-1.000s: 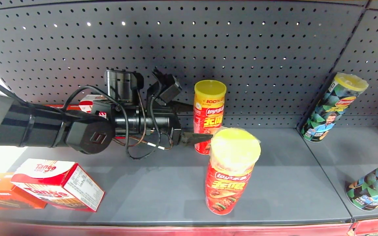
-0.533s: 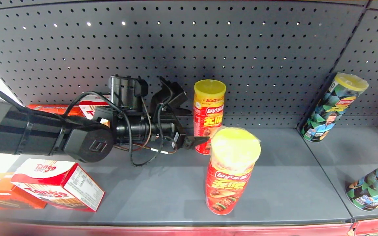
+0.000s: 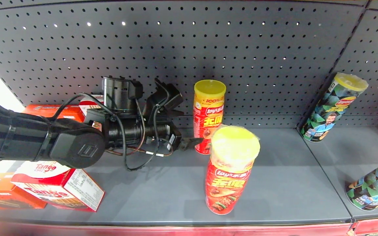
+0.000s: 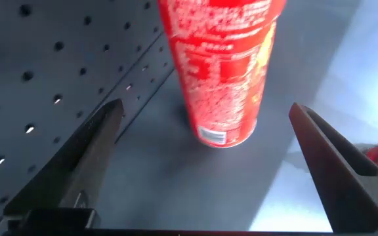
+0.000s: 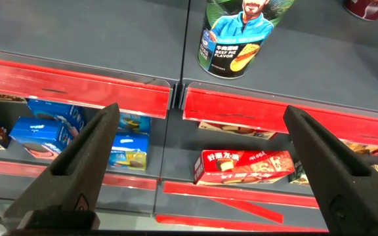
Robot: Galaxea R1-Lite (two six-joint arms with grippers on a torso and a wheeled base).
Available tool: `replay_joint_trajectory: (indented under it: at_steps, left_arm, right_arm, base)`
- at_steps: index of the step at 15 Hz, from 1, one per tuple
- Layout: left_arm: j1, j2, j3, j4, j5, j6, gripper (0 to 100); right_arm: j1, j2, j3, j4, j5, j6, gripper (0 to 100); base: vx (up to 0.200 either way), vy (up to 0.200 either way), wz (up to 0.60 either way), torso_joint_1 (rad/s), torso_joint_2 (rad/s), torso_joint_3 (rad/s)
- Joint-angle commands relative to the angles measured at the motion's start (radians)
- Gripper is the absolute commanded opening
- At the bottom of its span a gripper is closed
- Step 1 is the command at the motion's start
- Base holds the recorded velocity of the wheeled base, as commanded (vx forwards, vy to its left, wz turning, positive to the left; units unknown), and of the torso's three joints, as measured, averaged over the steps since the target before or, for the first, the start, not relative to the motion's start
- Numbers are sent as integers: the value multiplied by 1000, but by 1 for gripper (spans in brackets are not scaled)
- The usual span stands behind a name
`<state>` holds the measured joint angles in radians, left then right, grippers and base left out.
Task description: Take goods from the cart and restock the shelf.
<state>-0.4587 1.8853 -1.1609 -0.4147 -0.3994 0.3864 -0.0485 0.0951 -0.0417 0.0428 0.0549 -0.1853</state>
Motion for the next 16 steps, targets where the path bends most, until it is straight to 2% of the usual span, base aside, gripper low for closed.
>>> replay_joint_trajectory:
  at_steps: [1, 3, 8, 10, 14, 16]
  left_arm:
    - [0, -8, 0, 1, 10, -3, 100]
    - [-3, -9, 3, -1, 33, -21, 100]
    - [-5, -12, 1, 2, 66, -29, 100]
    - [-5, -11, -3, 1, 94, -52, 100]
    - [-3, -12, -3, -1, 103, -58, 100]
    - [2, -12, -3, -1, 126, -58, 100]
  right_arm:
    - [1, 3, -1, 0, 0, 0, 100]
    - [-4, 3, 0, 0, 0, 0, 100]
    - [-2, 3, 0, 0, 0, 0, 100]
    - [-4, 2, 0, 0, 0, 0, 100]
    - [-2, 2, 0, 0, 0, 0, 100]
    - [-2, 2, 0, 0, 0, 0, 100]
  base:
    - [0, 0, 0, 0, 0, 0]
    - [0, 0, 0, 0, 0, 0]
    - [0, 0, 0, 0, 0, 0]
    - [0, 0, 0, 0, 0, 0]
    - [0, 0, 0, 0, 0, 0]
    - [0, 0, 0, 0, 0, 0]
